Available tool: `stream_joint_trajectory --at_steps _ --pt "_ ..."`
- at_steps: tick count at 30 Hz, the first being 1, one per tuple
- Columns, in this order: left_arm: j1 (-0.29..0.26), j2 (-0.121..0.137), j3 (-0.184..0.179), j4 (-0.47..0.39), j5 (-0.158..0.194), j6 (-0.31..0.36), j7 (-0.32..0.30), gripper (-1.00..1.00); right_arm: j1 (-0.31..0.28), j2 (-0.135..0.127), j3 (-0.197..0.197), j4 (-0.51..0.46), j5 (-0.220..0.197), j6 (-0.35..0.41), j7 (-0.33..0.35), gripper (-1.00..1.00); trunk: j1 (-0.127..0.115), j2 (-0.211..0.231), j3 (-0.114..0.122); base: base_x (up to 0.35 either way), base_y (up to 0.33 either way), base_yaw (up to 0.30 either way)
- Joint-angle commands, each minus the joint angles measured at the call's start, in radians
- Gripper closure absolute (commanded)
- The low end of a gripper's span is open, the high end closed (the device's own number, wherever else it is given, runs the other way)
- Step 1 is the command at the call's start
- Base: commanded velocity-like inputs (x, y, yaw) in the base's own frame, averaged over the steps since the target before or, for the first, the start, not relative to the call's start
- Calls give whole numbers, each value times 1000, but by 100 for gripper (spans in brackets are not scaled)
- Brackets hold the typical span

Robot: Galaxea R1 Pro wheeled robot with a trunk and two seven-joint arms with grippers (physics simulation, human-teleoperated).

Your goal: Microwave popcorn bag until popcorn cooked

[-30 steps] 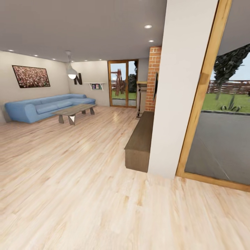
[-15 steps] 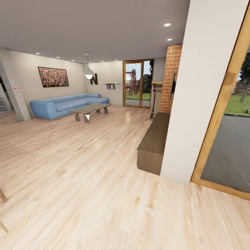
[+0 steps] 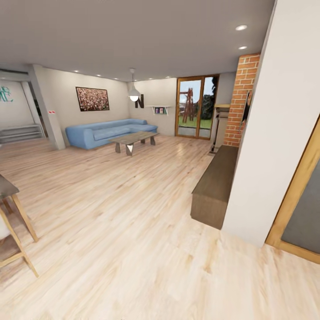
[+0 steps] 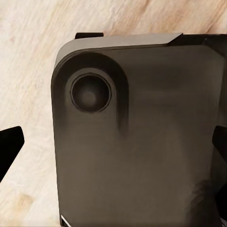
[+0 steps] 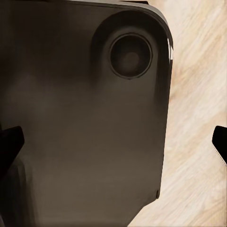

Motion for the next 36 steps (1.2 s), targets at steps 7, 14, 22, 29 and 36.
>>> stream_joint_trajectory --at_steps 7,14,22,29,36 --pt "0 0 1 -1 0 -2 0 -100 0 0 0 0 0 -3 0 -100 0 0 -1 0 0 269" --pt "0 0 1 -1 0 -2 0 -100 0 0 0 0 0 -3 0 -100 0 0 -1 0 0 269" --pt "0 0 1 -1 0 -2 0 -100 0 1 0 2 0 -20 -2 -100 0 0 -1 0 0 269" --pt "0 0 1 -1 0 -2 0 -100 0 -1 0 2 0 -21 -3 -100 0 0 -1 0 0 269" --pt "0 0 1 -1 0 -2 0 -100 0 -1 0 2 0 -21 -2 -100 0 0 -1 0 0 269"
